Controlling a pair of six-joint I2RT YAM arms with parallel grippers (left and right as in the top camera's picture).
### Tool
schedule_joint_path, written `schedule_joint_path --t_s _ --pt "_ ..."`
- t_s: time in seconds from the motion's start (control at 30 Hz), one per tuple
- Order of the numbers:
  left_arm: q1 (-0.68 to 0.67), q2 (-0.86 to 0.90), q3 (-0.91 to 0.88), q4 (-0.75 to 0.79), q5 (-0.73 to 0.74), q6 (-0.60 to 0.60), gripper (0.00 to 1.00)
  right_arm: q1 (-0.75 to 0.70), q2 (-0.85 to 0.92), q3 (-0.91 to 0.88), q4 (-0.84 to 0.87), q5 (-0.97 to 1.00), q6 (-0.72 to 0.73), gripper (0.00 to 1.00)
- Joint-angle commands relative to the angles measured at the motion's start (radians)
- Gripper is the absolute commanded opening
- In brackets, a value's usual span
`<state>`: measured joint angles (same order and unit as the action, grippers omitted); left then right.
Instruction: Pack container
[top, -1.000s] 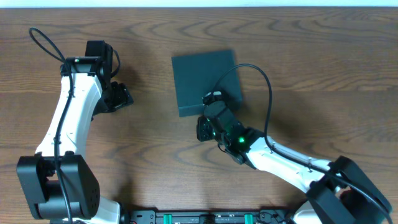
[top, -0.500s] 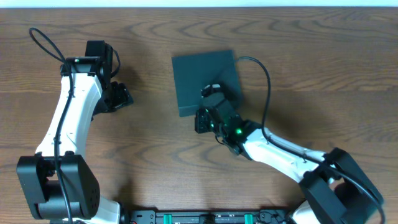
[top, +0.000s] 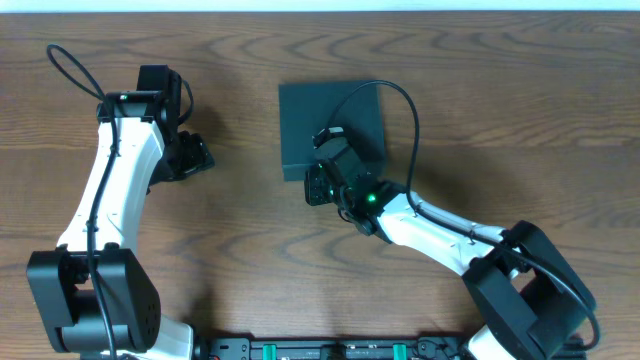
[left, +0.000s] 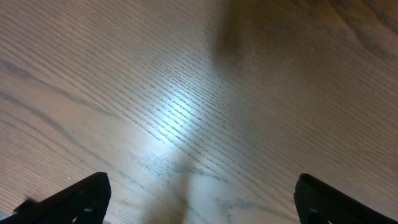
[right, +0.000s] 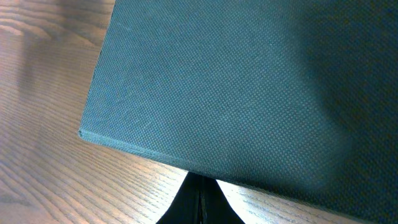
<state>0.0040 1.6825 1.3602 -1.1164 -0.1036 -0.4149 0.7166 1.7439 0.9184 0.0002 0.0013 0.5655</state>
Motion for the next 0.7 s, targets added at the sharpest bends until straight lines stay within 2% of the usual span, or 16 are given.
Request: schedule_joint_path --t_s 0.0,0.23,0.4,0.57,0.67 --pt "0.003 0.005 -0.003 -0.002 0.0 -0.004 0.95 0.005 -0.004 0.023 0.003 0.024 -0.022 0.01" --pt "0.003 0.005 -0.003 -0.002 0.0 -0.004 0.95 0.014 -0.215 0.022 -0.021 0.068 -0.114 0.01" --pt "0.003 0.005 -0.003 -0.002 0.0 -0.004 0.95 -0.021 -0.412 0.022 -0.098 0.218 -0.246 0.01" --pt "0.003 0.005 -0.003 -0.002 0.0 -0.004 0.95 -0.163 -0.562 0.022 -0.206 0.212 -0.294 0.01" --pt "0.003 0.004 -0.003 -0.002 0.0 -0.004 0.95 -0.334 -0.637 0.021 -0.298 0.048 -0.295 0.01"
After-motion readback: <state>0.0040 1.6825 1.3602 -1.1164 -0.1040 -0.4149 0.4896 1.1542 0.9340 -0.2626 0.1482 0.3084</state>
